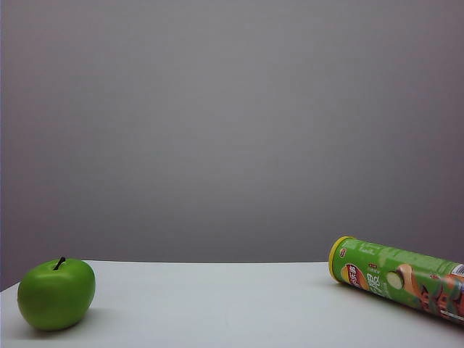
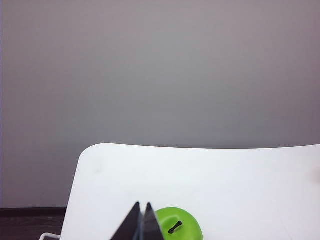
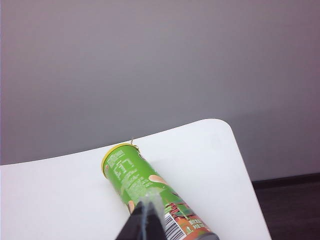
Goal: Pick up the green bucket of chips from the desk, place it near the apple, and finally stand it up.
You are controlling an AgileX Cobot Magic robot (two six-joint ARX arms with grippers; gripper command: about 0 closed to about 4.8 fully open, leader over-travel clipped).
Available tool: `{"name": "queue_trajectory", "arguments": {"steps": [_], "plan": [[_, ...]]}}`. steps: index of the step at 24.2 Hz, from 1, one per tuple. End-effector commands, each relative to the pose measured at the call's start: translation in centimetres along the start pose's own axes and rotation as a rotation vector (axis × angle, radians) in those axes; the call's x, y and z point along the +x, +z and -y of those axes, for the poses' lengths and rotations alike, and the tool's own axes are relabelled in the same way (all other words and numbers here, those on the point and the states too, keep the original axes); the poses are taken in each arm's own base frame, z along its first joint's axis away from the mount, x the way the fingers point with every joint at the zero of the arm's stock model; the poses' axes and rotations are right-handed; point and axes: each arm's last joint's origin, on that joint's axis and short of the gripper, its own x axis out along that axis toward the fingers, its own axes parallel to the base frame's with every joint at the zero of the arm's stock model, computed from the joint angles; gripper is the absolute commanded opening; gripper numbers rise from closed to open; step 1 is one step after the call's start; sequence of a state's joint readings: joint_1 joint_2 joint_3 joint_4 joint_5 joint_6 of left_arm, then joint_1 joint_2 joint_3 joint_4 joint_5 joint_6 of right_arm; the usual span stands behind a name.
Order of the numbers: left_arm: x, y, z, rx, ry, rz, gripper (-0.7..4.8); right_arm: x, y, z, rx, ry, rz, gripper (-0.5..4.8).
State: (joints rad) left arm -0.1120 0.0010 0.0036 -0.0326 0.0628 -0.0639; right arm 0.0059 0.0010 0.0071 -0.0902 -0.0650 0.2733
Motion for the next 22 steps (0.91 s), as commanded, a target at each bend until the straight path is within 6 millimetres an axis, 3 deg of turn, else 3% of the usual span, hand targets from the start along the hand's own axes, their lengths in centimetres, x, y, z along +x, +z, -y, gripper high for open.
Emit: {"name": "queue_trajectory", "arguments": {"steps": [1, 10, 13, 17, 22], "plan": [[0.0, 0.4, 0.0, 0.002, -0.005, 0.025, -0.05, 0.1, 0.0, 0.0, 0.006, 0.008, 0.009, 0.0], [-0.1, 0.8, 0.1, -0.031, -0.025, 0.052, -0.05, 0.1, 0.0, -0.1, -0.008, 0.029, 0.006, 0.0], [-0.6, 3.1, 0.3, -0.047, -0.034, 0.116, -0.05, -0.1, 0.8, -0.4, -0.011, 0.083, 0.055, -0.02], [-0.9, 6.0, 0.4, -0.046, -0.001, 0.174, -0.05, -0.4, 2.0, -0.5, -0.009, 0.009, 0.107, -0.02], [0.6, 10.3, 0.7, -0.047, -0.05, 0.078, -0.05, -1.1, 5.1, -1.1, 0.012, -0.067, 0.205, -0.02]]}}
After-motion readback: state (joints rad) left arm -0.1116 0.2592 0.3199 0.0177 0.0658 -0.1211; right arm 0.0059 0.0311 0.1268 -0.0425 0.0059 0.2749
